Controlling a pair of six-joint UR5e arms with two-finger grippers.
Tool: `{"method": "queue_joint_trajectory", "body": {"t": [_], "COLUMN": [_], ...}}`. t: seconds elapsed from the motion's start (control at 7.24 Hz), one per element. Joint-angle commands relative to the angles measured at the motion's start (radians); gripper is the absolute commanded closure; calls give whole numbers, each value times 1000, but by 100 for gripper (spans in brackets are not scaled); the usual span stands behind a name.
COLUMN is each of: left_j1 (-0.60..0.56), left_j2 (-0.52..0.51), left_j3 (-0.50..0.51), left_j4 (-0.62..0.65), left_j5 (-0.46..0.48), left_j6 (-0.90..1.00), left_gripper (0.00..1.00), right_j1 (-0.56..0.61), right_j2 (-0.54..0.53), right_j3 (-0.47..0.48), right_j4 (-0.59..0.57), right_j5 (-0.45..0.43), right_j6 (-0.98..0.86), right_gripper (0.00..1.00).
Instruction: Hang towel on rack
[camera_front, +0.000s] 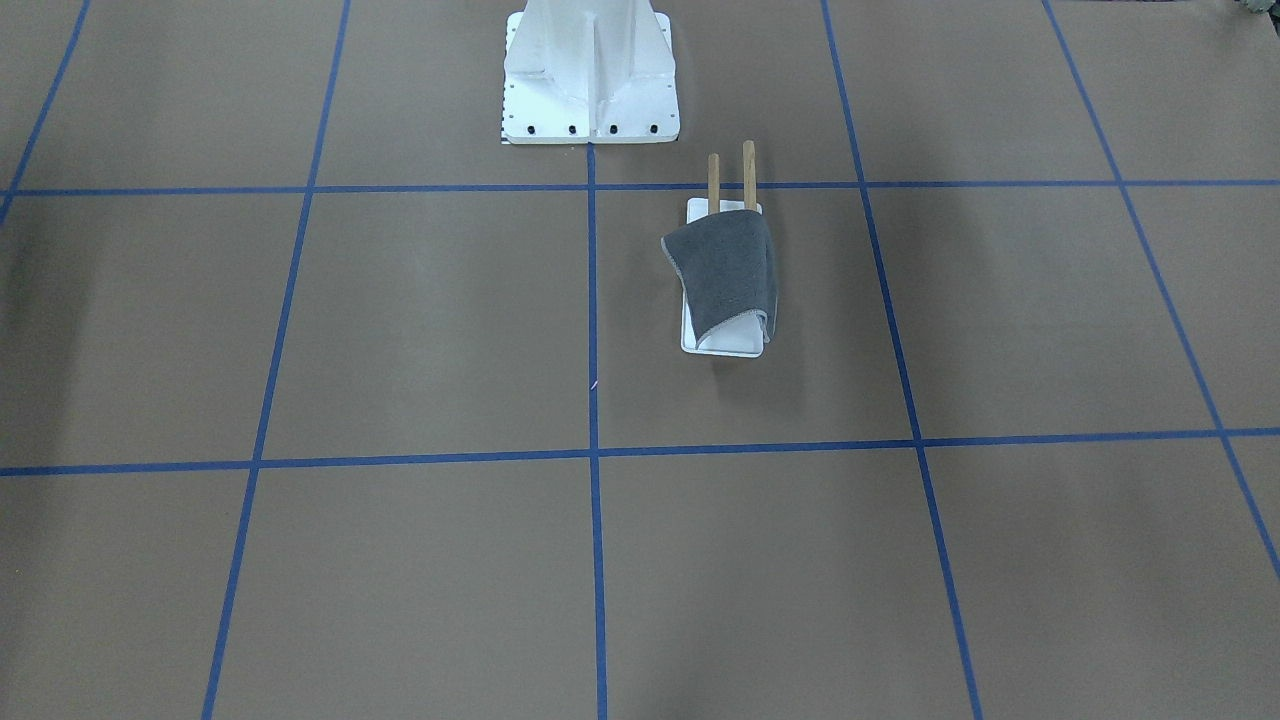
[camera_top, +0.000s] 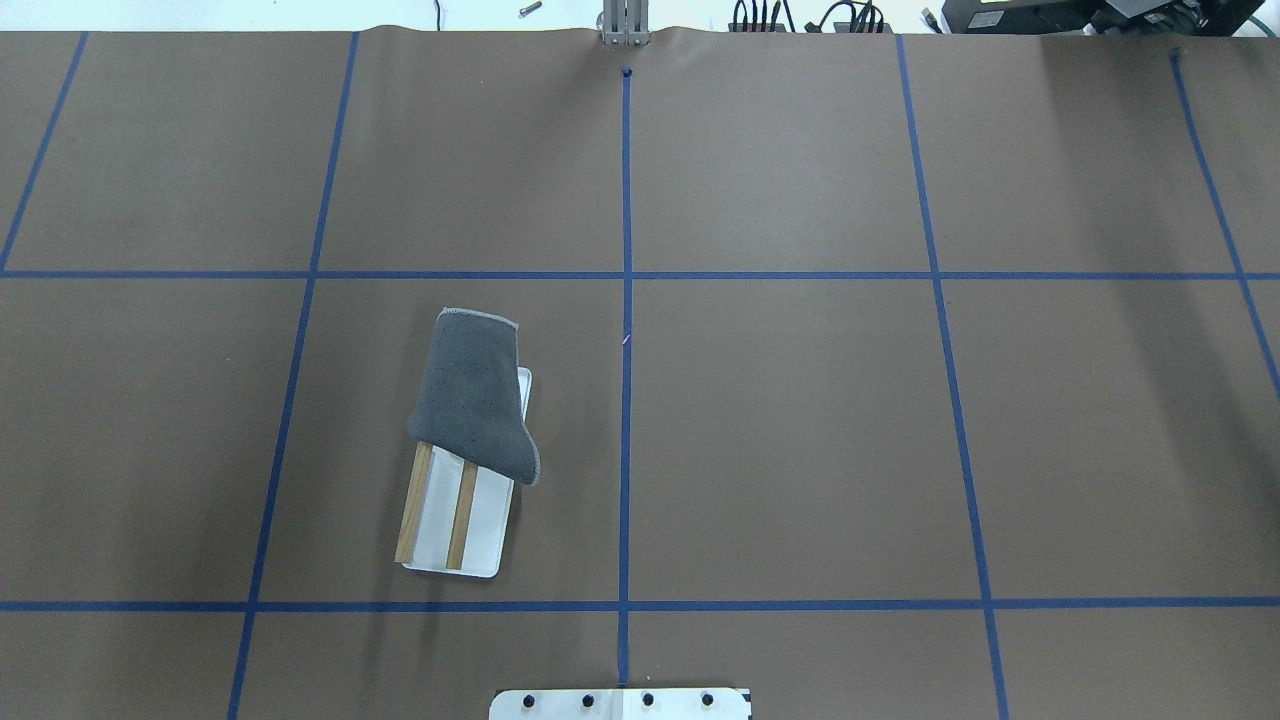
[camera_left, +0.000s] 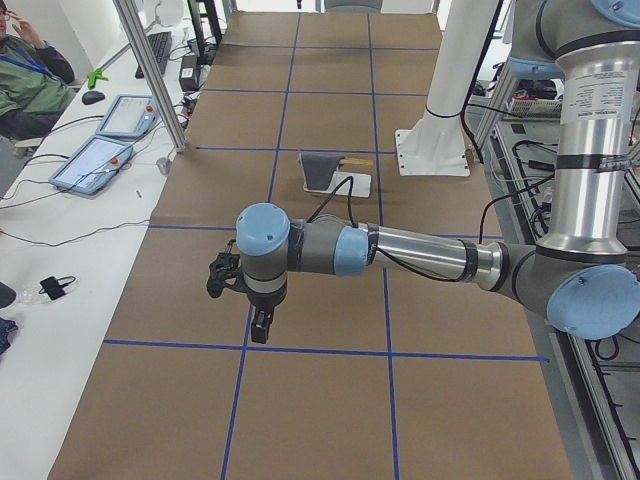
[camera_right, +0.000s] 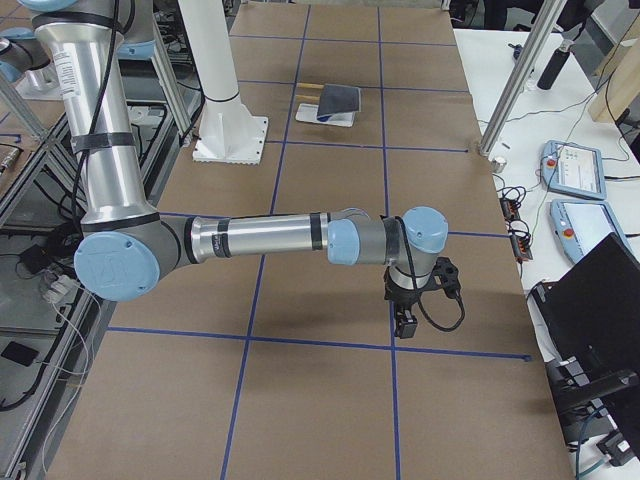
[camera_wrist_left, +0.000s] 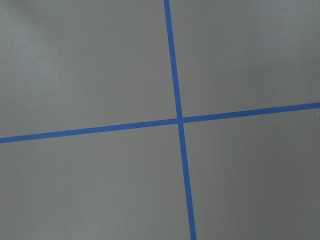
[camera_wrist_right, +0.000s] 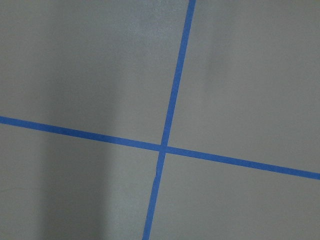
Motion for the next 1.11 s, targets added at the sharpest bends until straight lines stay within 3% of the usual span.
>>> {"method": "queue_joint_trajectory", "body": {"t": [0.0, 0.97], "left_j1": [3, 3], "left_j2": [2, 4], "left_j3": [0, 17], "left_j4": [0, 5], "left_j5": [1, 6], "left_j6": [0, 0], "left_gripper": [2, 2], "right_j1": [1, 0], "right_j2": [-3, -5], "right_j3": [-1, -2], "right_j4": [0, 3], "right_j5": [0, -2], "right_j6": [0, -2], "right_gripper": [0, 0]}}
